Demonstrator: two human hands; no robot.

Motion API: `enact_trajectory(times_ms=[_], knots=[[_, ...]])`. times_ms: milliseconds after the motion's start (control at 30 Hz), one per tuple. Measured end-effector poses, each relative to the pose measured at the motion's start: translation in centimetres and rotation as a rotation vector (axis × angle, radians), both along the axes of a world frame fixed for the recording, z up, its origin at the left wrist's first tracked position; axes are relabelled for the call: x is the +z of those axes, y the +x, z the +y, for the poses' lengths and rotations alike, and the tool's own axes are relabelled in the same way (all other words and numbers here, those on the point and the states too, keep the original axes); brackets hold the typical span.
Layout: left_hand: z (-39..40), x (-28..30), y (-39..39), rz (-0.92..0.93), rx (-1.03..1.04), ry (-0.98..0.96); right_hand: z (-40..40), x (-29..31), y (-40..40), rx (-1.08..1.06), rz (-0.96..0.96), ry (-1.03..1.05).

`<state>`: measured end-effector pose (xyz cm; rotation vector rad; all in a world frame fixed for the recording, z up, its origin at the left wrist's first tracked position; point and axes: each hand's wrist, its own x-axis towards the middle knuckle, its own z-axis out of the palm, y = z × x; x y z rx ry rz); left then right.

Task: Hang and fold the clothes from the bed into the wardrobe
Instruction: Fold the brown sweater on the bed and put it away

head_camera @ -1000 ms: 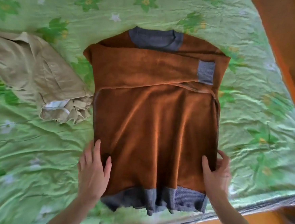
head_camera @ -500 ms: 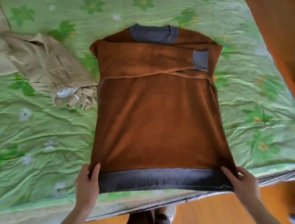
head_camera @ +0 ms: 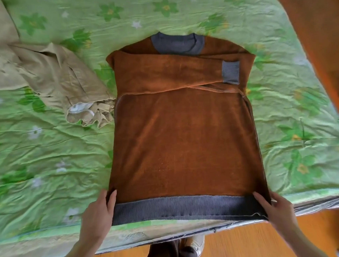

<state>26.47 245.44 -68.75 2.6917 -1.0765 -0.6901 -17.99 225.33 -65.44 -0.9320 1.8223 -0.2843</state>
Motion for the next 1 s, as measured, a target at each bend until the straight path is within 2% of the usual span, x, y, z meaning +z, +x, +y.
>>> enact_trajectory(times_ms=[133, 200, 267, 367, 500, 600, 767, 900, 1000], knots=[[-0.8, 0.2, -0.8, 0.154, 0.127, 0.007, -0.1, -0.5, -0.7, 0.080, 0.070, -0.029], [-1.9, 1.0, -1.6, 0.258, 0.238, -0.026, -0.8, -0.2, -0.6, 0.088, 0.052, 0.051], [-3.4, 2.4, -2.0, 0.407, 0.387, -0.067, -1.7, 0.9, -0.6, 0.021, -0.071, 0.235], [-5.9, 5.0, -1.3, 0.673, 0.644, -0.123, -3.7, 3.4, 0.1, -0.209, -0.398, 0.438], [-9.7, 8.3, 1.9, 0.988, 0.826, -0.182, -7.6, 5.9, 2.0, -0.356, -0.678, 0.412], [-13.5, 9.7, 4.6, 1.156, 0.904, -0.203, -11.0, 5.8, 3.8, -0.467, -0.774, 0.361], [-20.1, 9.3, 7.5, 1.181, 1.069, -0.248, -16.8, 5.1, 7.7, -0.446, -0.856, 0.276], [-25.2, 6.8, 9.4, 1.117, 1.051, -0.196, -21.1, 3.5, 10.5, -0.523, -0.707, 0.222], [-28.0, 4.4, 10.1, 1.044, 1.095, -0.236, -24.1, 1.0, 11.8, -0.536, -0.632, 0.197]])
